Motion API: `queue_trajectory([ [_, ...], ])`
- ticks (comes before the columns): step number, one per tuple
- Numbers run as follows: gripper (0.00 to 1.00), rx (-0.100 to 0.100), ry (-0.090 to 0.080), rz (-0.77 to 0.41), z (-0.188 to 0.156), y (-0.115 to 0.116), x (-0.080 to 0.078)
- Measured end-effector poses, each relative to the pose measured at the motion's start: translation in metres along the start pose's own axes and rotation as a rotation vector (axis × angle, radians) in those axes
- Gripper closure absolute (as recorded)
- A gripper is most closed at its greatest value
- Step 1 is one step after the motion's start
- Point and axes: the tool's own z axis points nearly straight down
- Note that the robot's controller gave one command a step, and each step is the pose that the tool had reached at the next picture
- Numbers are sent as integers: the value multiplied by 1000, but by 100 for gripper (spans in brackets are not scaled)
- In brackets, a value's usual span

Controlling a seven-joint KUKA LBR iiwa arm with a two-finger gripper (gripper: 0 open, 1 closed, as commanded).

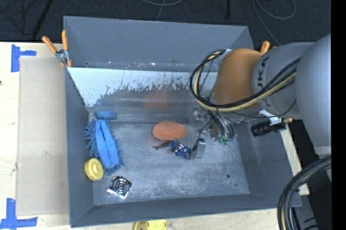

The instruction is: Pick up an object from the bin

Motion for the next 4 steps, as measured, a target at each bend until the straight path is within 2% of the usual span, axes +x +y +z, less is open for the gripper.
queue_trajectory([
  [1,0,-4,0,73,2,10,36],
  [2,0,-1,5,93,3,11,49],
  [3,100,-1,3,225,2,25,64],
  [4,100,-1,3,225,2,25,64],
])
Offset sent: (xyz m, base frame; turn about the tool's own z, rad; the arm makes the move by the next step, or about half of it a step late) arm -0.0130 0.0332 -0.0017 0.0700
